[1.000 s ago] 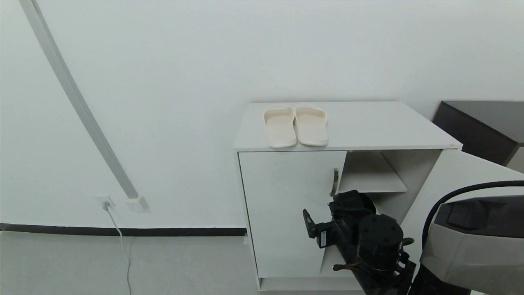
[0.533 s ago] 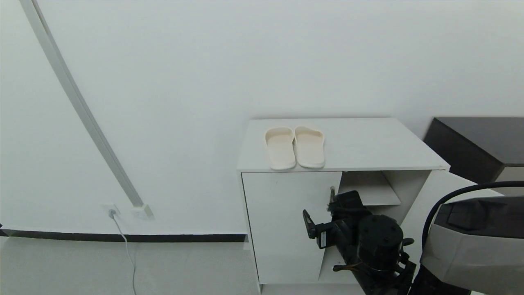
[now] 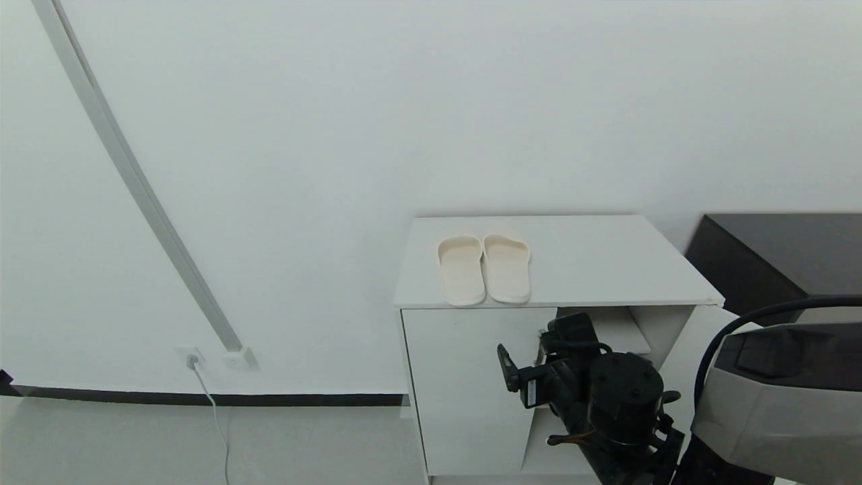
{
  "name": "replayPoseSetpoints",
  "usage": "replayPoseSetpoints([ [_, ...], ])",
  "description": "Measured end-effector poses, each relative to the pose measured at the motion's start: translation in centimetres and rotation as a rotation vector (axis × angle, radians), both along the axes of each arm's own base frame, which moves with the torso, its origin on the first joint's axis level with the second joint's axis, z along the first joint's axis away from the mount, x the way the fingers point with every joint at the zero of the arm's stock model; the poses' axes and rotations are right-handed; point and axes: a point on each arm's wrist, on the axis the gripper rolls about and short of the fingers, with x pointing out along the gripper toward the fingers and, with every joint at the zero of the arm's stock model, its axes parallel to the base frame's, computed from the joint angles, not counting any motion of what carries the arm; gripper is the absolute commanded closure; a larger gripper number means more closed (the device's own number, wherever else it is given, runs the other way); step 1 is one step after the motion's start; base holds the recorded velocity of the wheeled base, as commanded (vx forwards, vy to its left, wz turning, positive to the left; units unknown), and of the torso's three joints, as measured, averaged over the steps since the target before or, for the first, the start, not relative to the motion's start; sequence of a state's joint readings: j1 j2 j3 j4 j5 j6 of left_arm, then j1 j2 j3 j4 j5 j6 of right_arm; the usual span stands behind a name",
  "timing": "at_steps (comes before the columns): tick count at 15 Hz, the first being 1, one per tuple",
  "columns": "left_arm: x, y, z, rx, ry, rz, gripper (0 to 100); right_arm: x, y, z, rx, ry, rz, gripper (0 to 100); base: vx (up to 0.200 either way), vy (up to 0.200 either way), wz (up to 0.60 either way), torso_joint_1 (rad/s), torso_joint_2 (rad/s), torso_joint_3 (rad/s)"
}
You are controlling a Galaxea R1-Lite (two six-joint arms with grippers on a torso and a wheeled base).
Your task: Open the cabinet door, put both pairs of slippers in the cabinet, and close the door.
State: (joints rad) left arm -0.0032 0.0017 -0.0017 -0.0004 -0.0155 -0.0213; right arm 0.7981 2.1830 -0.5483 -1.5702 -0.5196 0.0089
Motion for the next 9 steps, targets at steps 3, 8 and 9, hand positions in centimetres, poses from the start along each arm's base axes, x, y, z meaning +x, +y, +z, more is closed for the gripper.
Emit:
replayPoseSetpoints([
  [3, 0.0, 0.0, 0.0, 0.000, 0.000, 0.000, 100, 0.1, 0.2, 0.2, 0.006, -0.006, 0.020, 0, 0.000, 0.000, 0.00, 0.011, -0.02, -0.012],
  [8, 0.0, 0.0, 0.0, 0.008, 0.001, -0.002, 100, 1.5, 1.1, 2.1, -0.027, 0.033, 0.008, 0, 0.000, 0.000, 0.00, 0.000, 0.00, 0.000],
  [9, 0.0, 0.0, 0.0, 0.008, 0.001, -0.003, 100, 1.8, 1.4, 3.0, -0.040, 0.065, 0.005, 0, 0.000, 0.000, 0.00, 0.000, 0.00, 0.000],
])
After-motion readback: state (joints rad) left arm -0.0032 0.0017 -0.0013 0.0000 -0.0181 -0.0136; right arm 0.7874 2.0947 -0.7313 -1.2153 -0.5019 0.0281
